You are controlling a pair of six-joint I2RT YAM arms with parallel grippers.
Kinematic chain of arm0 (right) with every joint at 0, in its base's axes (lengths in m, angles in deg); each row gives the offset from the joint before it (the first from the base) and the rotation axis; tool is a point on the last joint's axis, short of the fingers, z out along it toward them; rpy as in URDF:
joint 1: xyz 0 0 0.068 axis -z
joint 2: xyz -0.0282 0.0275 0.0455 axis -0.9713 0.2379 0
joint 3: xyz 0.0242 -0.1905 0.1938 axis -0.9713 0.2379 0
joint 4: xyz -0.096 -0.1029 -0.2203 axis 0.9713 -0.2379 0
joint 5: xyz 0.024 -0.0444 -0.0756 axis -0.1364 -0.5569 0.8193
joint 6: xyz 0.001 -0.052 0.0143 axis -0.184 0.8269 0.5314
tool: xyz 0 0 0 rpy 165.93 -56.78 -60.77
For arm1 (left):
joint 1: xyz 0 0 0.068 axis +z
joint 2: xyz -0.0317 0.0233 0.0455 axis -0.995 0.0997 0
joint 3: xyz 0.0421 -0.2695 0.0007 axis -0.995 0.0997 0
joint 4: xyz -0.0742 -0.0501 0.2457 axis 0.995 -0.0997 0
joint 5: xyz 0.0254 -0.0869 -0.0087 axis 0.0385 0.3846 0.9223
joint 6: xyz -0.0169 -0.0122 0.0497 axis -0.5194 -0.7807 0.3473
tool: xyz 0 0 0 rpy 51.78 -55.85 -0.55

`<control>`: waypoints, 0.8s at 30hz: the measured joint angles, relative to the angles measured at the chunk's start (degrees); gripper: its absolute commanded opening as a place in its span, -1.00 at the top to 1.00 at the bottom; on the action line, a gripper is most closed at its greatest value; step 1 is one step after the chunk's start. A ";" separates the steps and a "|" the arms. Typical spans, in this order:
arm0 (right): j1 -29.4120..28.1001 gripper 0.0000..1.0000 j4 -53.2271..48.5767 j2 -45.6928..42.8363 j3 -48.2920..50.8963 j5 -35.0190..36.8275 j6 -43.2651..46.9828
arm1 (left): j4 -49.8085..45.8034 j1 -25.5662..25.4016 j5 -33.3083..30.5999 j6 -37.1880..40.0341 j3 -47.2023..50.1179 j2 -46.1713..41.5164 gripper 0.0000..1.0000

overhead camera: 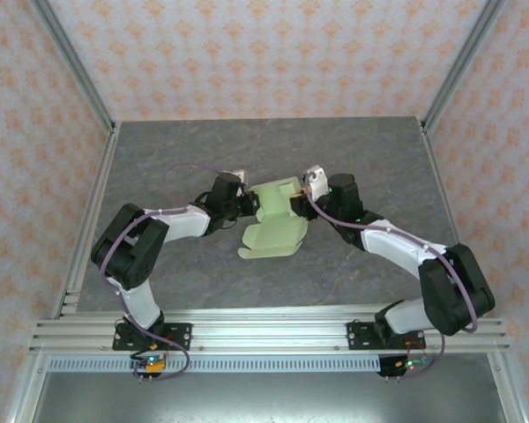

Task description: Fold the paper box

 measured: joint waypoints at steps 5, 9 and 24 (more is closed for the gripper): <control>-2.89 0.13 3.74 3.37 0.66 12.72 -0.02 | -0.04 -1.36 -4.72 -2.49 0.74 0.00 1.00; -3.34 0.21 6.16 5.44 0.68 17.88 0.02 | -0.07 -2.93 -8.85 -4.13 1.49 -0.33 1.00; -12.11 0.49 17.51 20.06 -3.85 46.69 1.31 | -6.16 -9.07 -21.18 -12.83 1.77 -4.09 1.00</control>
